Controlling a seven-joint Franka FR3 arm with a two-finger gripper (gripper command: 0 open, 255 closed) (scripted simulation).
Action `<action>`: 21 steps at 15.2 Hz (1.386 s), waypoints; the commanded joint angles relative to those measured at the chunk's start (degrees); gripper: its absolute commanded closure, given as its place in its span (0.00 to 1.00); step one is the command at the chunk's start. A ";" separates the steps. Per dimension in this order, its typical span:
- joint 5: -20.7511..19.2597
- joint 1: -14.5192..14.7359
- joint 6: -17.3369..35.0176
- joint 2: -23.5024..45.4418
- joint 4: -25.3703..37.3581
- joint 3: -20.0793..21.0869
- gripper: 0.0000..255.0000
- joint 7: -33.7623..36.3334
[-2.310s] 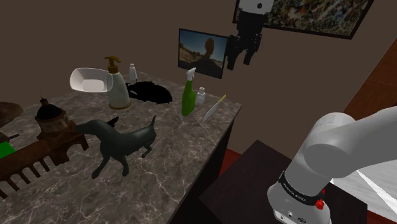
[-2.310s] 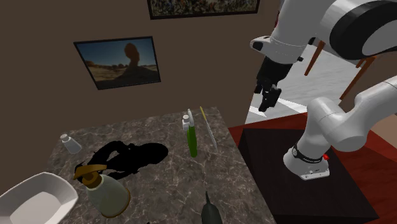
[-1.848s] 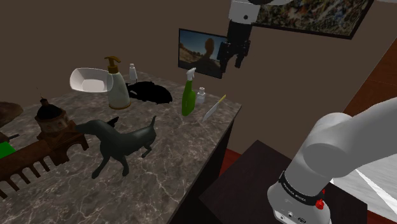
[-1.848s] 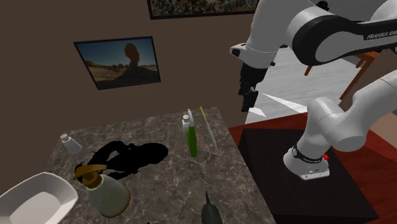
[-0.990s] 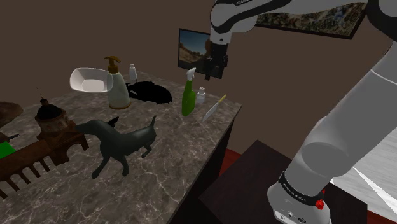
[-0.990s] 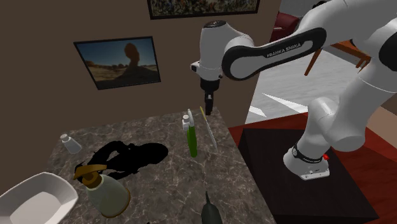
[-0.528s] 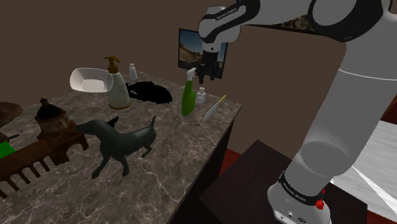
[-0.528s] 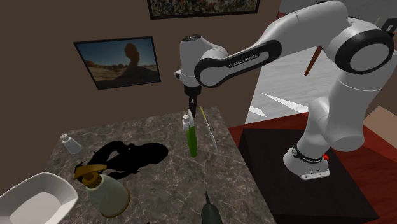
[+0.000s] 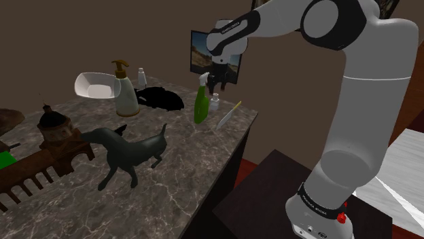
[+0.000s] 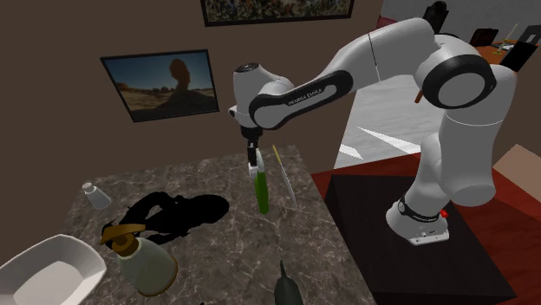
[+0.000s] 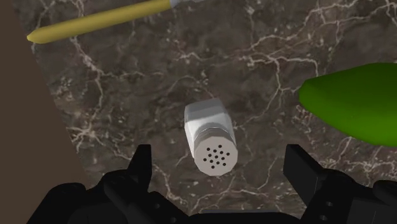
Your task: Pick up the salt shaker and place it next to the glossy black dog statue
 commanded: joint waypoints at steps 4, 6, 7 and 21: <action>0.22 -0.02 2.46 1.07 -1.37 0.08 0.00 -0.14; 0.22 -0.02 2.45 1.07 -1.37 0.08 0.00 -0.14; 0.22 -0.02 2.45 1.07 -1.37 0.08 0.00 -0.14; 0.16 -0.01 1.79 0.75 -1.02 0.06 1.00 -0.10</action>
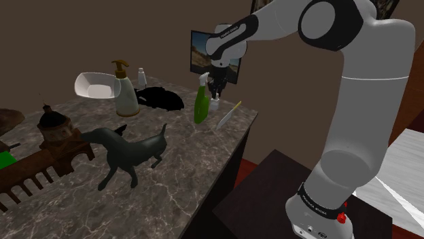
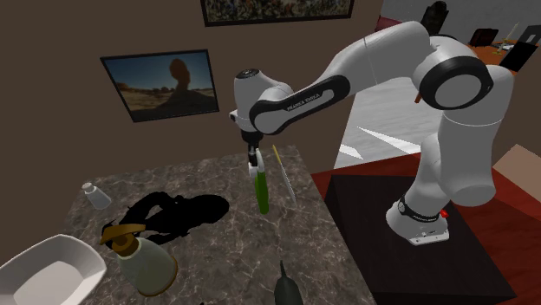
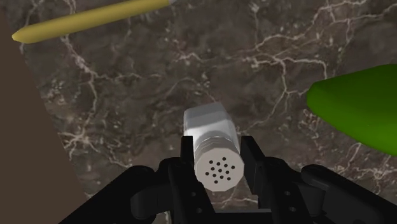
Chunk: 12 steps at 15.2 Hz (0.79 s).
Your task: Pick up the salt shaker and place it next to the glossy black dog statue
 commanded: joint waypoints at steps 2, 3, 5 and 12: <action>-0.15 0.03 -1.70 -0.76 0.95 -0.05 1.00 0.11; -0.20 0.04 -2.38 -1.04 1.36 -0.06 1.00 0.15; -0.31 0.06 -3.75 -1.58 2.20 -0.10 1.00 0.23; -0.62 0.09 -8.64 -3.13 5.55 -0.19 1.00 0.47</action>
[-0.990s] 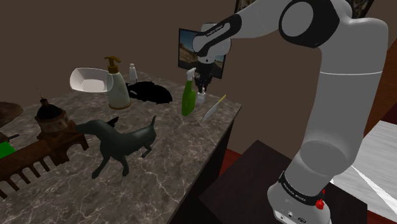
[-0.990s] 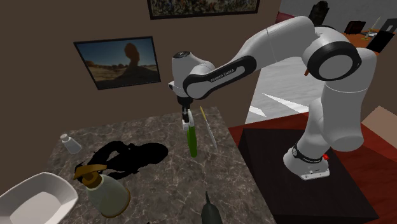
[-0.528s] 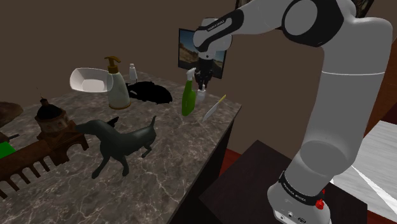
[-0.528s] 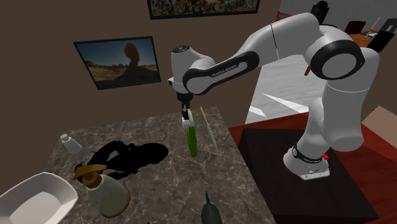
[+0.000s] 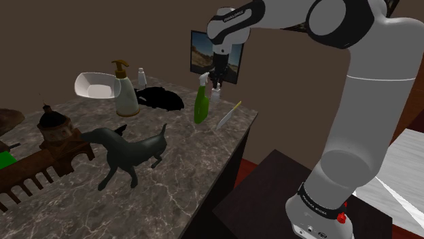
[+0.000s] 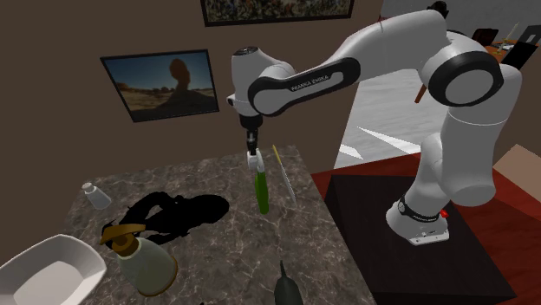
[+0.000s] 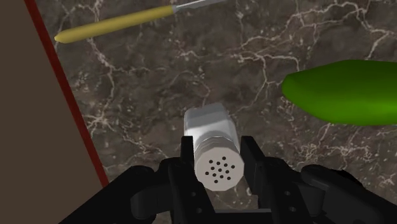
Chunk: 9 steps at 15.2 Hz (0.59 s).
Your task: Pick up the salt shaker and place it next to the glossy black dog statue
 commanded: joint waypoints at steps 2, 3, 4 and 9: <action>-0.11 -0.02 -2.27 -0.55 1.70 -0.05 1.00 0.06; -0.14 -0.02 -2.99 -0.70 2.27 -0.06 1.00 0.08; -0.17 -0.02 -3.71 -0.84 2.85 -0.07 1.00 0.11; -0.28 -0.04 -7.38 -1.37 6.00 -0.11 1.00 0.22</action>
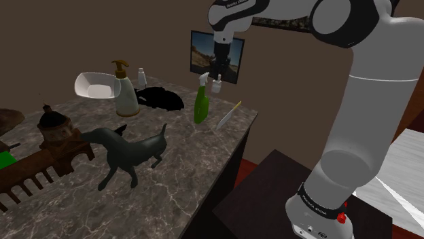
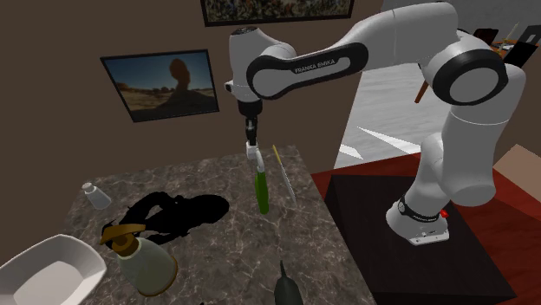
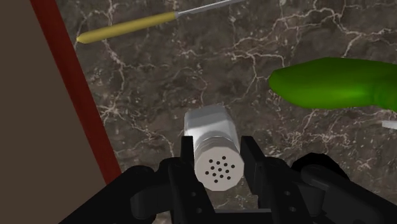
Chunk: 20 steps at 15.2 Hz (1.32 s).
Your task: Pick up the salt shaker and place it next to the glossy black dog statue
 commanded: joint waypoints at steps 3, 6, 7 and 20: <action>-0.07 -0.01 -3.13 -0.27 2.84 -0.02 1.00 0.10; -0.10 -0.05 -5.42 -0.31 5.09 -0.04 1.00 0.14; -0.10 -0.06 -6.19 -0.30 5.88 -0.05 1.00 0.15; 0.11 -0.41 -16.94 1.37 18.28 -0.16 1.00 0.18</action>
